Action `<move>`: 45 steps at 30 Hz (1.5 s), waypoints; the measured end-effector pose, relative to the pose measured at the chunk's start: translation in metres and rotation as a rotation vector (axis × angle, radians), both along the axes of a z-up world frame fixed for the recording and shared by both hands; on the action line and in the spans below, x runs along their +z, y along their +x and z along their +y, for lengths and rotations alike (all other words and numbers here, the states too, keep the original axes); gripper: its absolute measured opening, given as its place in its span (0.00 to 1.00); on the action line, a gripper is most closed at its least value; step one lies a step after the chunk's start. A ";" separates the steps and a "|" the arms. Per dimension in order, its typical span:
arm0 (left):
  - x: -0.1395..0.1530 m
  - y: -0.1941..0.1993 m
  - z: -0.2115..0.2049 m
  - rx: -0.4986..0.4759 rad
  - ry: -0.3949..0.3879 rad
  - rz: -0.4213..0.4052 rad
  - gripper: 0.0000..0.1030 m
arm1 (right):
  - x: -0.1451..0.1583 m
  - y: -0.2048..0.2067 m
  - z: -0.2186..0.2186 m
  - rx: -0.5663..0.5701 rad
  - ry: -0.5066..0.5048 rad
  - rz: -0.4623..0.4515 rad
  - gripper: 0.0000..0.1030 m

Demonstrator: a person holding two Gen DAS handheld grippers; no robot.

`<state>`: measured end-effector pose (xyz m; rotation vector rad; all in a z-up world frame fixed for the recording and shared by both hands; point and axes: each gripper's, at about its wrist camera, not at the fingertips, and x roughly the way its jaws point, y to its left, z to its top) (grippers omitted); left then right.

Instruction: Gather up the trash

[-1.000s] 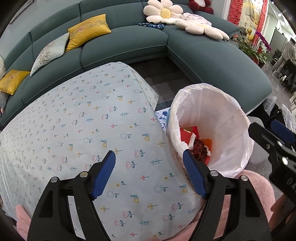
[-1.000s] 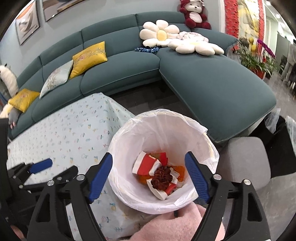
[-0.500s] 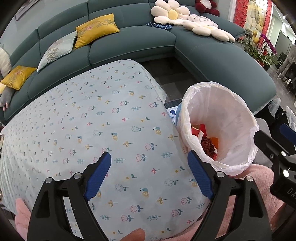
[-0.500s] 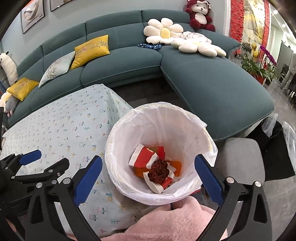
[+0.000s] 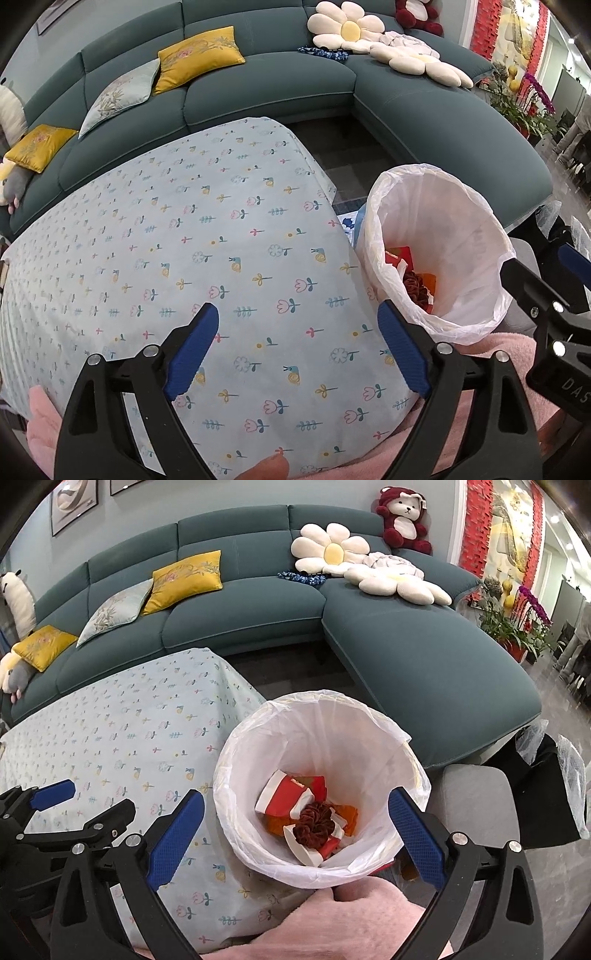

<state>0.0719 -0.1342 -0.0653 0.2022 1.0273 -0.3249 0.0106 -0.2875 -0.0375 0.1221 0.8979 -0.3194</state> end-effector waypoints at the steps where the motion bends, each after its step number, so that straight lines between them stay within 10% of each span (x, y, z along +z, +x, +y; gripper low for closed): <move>1: 0.000 0.000 0.000 0.003 0.000 0.000 0.81 | 0.000 0.000 0.001 0.001 0.000 0.000 0.93; 45: -0.002 -0.012 -0.006 0.027 0.023 -0.017 0.81 | -0.011 -0.009 -0.002 -0.032 -0.013 0.022 0.93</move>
